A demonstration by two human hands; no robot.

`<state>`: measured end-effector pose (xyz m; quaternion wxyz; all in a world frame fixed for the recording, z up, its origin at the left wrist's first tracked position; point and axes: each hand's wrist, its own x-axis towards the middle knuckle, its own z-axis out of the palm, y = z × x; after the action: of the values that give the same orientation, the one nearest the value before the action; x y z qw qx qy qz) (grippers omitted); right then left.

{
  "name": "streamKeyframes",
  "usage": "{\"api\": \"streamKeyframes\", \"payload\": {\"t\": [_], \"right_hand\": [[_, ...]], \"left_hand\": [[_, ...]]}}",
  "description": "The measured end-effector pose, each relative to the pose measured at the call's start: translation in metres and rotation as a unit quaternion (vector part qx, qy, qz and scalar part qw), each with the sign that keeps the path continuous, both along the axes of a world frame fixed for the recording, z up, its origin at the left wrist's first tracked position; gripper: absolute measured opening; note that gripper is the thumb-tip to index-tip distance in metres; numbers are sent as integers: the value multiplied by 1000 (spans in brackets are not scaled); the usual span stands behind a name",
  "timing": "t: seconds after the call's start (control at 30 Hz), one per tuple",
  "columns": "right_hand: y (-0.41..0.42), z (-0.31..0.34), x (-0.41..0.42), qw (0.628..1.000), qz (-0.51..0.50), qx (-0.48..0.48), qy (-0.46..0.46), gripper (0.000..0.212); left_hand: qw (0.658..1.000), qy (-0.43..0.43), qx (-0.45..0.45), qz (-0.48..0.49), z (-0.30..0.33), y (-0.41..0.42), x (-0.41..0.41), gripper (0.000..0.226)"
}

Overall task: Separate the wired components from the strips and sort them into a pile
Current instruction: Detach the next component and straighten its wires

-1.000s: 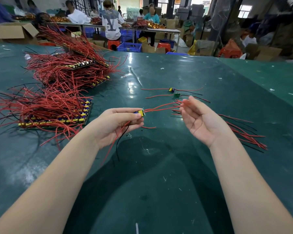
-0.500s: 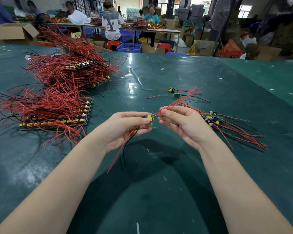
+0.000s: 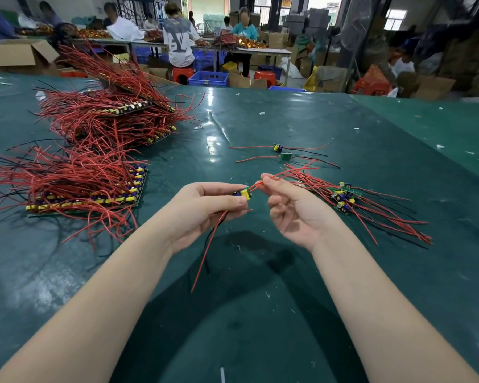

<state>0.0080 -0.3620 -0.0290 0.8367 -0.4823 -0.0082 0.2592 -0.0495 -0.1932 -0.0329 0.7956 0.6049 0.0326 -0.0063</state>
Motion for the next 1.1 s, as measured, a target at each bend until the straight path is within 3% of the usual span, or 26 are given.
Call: {"api": "streamKeyframes", "payload": {"t": [0.13,0.37,0.83,0.97,1.1], "right_hand": [[-1,-1,1,998,-8,-52,-32,17],[-4,2,-1,991,-5,-110,-72,8],[0,-2,-3,1000,-12,-23,-11,9],[2,-2,-3,998,-27,-16,-54,4],[2,-5,-2,988,-40,-94,-119,6]], "left_hand": [[999,2,51,13,-2,2,0,19],[986,7,163,37,0,6,-2,18],[965,-50,255,36,-3,5,-2,18],[960,-51,270,52,-3,7,-1,17],[959,-60,273,51,-2,4,-2,16]]}}
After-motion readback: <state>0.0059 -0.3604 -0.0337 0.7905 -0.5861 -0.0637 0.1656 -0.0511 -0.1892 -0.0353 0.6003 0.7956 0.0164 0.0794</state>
